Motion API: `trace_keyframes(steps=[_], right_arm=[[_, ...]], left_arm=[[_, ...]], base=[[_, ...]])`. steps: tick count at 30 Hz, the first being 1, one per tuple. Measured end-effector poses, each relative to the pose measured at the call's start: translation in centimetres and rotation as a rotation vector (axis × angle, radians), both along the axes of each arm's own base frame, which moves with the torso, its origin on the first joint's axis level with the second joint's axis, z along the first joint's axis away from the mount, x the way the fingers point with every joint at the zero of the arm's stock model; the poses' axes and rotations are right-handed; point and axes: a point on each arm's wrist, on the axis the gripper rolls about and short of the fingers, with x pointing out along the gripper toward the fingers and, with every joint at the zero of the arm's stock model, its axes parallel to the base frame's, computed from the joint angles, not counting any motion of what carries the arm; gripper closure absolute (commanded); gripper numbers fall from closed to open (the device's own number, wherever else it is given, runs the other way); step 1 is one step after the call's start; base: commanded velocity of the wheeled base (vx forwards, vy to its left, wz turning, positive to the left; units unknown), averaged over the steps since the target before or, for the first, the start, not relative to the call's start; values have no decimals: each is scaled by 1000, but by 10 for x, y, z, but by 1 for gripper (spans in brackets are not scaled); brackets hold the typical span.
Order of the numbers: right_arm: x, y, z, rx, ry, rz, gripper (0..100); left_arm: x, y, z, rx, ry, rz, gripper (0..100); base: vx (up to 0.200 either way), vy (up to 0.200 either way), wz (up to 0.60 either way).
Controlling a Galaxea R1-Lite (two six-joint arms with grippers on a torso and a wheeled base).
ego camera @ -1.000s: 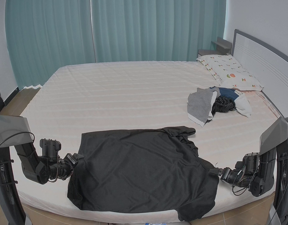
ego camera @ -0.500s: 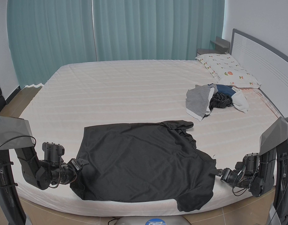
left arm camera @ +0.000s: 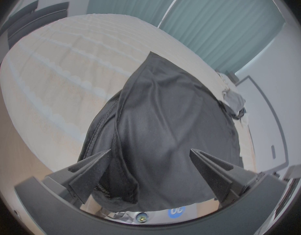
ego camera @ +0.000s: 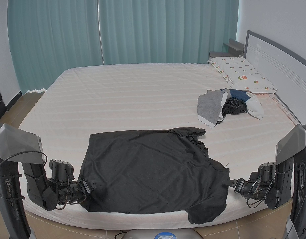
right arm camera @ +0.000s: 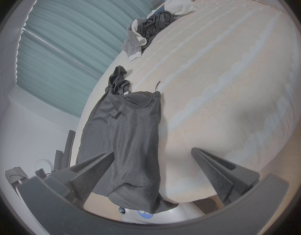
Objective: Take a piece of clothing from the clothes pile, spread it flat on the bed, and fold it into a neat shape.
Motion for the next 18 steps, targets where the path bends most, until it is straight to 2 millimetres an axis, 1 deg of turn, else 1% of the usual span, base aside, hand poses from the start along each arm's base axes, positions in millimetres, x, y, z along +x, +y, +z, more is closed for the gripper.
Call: trace_keyframes(steps=[11,12,18], right_arm=[[0,0,0,-1,0,0,0],[0,0,0,-1,0,0,0],[0,0,0,-1,0,0,0]], left_arm=[[-15,1,-9,45,48,-42,0],[-16,1,-9,48,51,-42,100],[-23,5,-8,66,44,-46,100]], base=[[0,0,0],[0,0,0],[0,0,0]])
